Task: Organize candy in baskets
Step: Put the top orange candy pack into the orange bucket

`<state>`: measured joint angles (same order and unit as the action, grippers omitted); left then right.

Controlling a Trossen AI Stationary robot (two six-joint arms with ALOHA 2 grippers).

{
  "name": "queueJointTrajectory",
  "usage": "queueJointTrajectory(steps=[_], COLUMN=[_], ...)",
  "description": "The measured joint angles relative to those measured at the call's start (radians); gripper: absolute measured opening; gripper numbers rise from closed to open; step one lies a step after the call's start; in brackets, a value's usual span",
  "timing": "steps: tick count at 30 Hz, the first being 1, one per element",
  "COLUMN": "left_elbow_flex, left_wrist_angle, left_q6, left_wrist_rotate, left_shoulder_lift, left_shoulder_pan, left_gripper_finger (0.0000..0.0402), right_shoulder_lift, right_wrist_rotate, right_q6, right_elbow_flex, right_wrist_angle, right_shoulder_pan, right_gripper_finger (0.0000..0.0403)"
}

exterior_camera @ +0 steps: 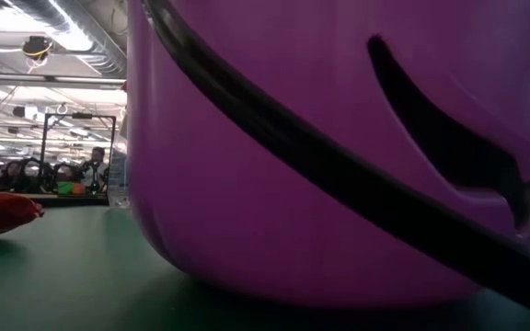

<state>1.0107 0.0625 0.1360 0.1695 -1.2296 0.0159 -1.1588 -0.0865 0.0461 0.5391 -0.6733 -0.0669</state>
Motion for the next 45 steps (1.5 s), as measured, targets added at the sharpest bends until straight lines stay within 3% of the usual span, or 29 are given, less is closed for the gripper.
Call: queueJointTrajectory(steps=[5,11,16,21,26,38,45], left_elbow_flex=[0.0,0.0,0.0,0.0,0.0,0.0,0.0], left_wrist_angle=[-0.118,-0.2,-0.243,-0.289,-0.291,-0.291,-0.288], left_q6=[-0.033,-0.082,-0.083,-0.083,-0.082,-0.083,-0.127], left_wrist_rotate=[-0.093,-0.163,-0.165,-0.165,-0.165,-0.162,-0.142], left_shoulder_lift=[-0.038,-0.118,-0.175,-0.207,-0.209,-0.209,-0.209], left_shoulder_pan=[-0.056,-0.096,-0.104,-0.103,-0.104,-0.103,-0.109], left_gripper_finger=[0.0004,0.0004,0.0004,0.0004,0.0004,0.0004,0.0046], right_shoulder_lift=[-0.088,-0.161,-0.182,-0.197,-0.202,-0.202,-0.202], right_wrist_rotate=[-0.011,-0.002,0.018,0.016,0.016,-0.024,-0.026], right_q6=[0.067,0.145,0.146,0.146,0.146,0.147,0.145], right_elbow_flex=[0.008,0.069,0.092,0.106,0.106,0.105,0.105], right_wrist_angle=[-0.161,-0.193,-0.191,-0.187,-0.183,-0.184,-0.184], right_shoulder_pan=[0.001,0.001,0.001,0.001,0.001,0.001,0.0], right_gripper_finger=[0.0132,0.0219,0.0285,0.0307,0.0273,0.0119,0.0089])
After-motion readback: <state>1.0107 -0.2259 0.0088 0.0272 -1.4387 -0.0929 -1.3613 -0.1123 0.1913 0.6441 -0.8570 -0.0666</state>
